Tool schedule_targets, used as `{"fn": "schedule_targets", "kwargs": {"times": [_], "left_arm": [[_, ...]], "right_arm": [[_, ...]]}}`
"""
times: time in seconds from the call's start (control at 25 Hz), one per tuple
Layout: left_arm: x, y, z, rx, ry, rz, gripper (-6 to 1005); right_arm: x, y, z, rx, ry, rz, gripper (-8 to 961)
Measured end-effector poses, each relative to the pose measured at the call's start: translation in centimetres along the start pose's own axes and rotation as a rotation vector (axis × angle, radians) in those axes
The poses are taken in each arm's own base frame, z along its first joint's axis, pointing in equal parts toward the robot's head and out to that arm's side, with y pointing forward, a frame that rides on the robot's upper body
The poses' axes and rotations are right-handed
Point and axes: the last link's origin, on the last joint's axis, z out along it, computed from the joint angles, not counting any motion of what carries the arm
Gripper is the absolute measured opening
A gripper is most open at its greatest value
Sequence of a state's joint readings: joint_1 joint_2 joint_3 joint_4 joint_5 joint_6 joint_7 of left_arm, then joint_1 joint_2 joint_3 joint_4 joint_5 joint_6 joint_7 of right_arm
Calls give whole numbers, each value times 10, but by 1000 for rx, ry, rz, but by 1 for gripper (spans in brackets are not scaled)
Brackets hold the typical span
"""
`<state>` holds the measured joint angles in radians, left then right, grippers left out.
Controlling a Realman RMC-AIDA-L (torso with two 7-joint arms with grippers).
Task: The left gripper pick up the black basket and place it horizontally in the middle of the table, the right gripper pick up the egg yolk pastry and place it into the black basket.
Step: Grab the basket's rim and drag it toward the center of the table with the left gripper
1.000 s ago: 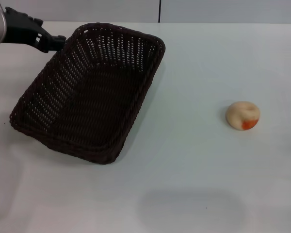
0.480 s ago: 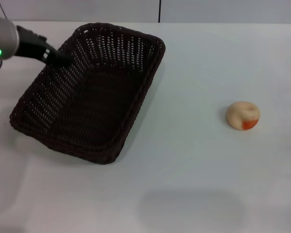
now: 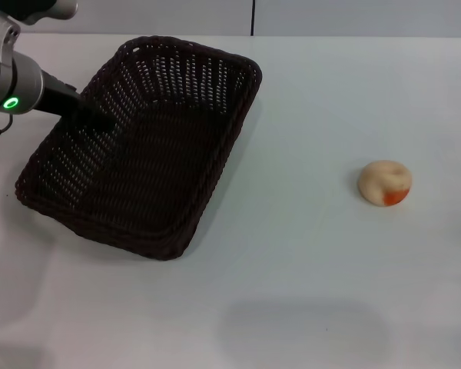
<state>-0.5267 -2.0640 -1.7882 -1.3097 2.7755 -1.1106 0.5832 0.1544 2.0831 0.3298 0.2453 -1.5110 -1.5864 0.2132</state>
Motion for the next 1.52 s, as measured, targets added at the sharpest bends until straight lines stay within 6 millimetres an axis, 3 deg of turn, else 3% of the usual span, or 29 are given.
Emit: {"fn": "schedule_targets", "kwargs": {"times": [0.4, 0.92, 1.28, 1.52], "left_arm": [[2, -2, -3, 11, -21, 5, 683], [5, 2, -5, 5, -15, 47, 315], [19, 13, -13, -56, 42, 151, 316], [40, 22, -30, -120, 122, 230, 287]], "right_arm": [[0, 0, 0, -1, 0, 0, 846], [-1, 0, -1, -2, -3, -1, 845], [-1, -1, -3, -4, -5, -4, 846], [-3, 0, -4, -8, -15, -2, 845]]}}
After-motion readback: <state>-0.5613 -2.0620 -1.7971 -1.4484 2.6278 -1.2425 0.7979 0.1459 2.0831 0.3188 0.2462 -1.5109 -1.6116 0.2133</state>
